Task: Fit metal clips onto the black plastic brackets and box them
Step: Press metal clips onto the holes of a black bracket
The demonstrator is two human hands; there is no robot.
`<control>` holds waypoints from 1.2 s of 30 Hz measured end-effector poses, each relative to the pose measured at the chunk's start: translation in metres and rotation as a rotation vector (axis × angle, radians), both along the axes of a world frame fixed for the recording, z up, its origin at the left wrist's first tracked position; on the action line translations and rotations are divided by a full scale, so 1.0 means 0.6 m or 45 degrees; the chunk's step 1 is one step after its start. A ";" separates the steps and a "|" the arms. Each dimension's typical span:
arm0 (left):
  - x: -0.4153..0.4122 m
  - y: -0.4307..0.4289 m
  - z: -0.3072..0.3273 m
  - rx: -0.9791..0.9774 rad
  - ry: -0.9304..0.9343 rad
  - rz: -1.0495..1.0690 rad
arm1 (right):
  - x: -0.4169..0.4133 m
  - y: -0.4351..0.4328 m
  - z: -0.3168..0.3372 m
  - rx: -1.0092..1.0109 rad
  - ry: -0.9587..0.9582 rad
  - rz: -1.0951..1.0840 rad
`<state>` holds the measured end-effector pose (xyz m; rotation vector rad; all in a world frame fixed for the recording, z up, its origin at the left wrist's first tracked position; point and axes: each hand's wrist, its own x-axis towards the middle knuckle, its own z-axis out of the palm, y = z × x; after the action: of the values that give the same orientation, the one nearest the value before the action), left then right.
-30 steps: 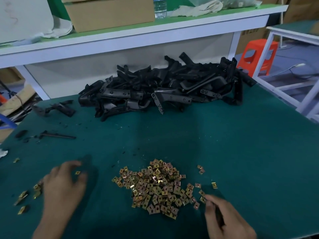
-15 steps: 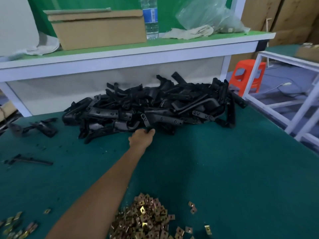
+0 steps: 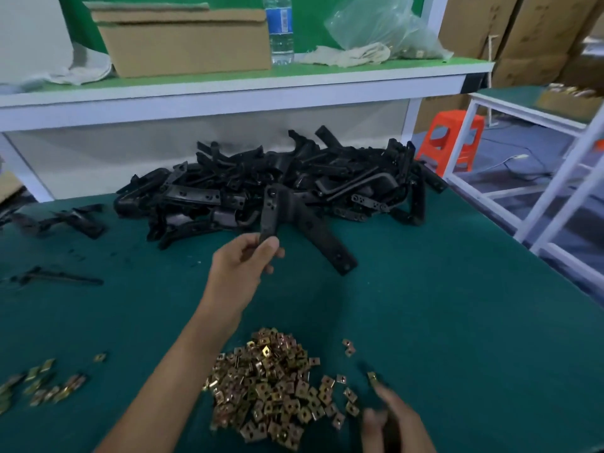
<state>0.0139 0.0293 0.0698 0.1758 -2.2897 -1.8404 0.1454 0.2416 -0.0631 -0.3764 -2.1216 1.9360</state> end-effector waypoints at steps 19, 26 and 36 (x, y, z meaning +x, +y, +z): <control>0.167 0.154 -0.107 -1.132 0.257 -0.381 | 0.027 0.030 0.041 -0.008 0.015 -0.388; 0.146 0.185 -0.158 -1.252 0.219 -0.432 | 0.031 0.024 0.051 -0.080 0.086 -0.352; 0.165 0.097 -0.088 -0.296 -0.032 -0.286 | 0.033 0.027 0.055 -0.044 0.094 -0.074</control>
<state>0.1129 0.0876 0.0172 -0.0976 -2.6089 -1.6532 0.1651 0.2580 -0.0302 -0.3627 -2.0113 1.9259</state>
